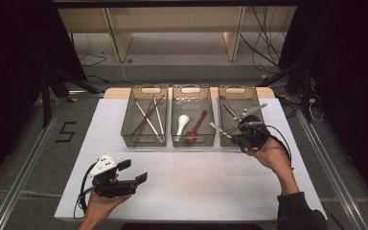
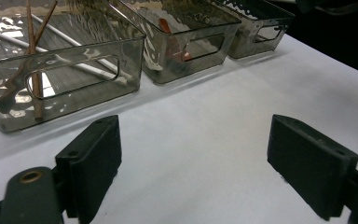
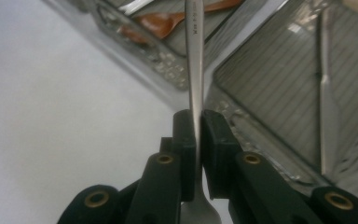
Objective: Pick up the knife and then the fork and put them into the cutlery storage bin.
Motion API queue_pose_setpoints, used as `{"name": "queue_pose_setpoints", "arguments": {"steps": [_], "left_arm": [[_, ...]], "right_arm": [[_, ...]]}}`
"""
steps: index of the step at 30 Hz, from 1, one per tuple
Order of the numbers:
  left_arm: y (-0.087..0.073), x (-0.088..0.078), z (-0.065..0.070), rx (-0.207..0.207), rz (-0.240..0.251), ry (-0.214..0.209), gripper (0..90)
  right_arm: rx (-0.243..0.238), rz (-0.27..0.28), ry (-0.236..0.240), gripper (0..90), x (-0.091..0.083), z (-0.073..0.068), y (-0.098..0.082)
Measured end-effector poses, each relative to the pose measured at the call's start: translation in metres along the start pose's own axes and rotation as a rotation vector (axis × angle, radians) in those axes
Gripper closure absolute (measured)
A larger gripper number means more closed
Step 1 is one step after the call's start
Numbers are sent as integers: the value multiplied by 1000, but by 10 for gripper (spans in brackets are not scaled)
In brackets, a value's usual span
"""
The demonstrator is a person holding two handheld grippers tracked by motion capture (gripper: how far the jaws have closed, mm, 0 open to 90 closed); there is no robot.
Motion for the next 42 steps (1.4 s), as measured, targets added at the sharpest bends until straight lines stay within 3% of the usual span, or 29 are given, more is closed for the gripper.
{"name": "queue_pose_setpoints", "arguments": {"steps": [9, 16, 42], "left_arm": [[0, 0, 0, -2, 0, 0, 172], [0, 0, 0, -3, -1, -1, 172], [0, 0, 0, -4, 1, -3, 172]], "right_arm": [[62, 10, -58, 851, -2, 35, 16], [96, -3, -87, 851, 3, 54, 21], [182, -15, -138, 850, 30, 86, 34]]}}
Point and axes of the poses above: each handheld gripper's, and its own axes: x roughly forward along the jaws, y roughly out of its top, z roughly to its right, the point moved 4 cm from there along x, roughly forward along the jaws, and after that the axes turned 2 degrees about -x, right-handed, at the moved point
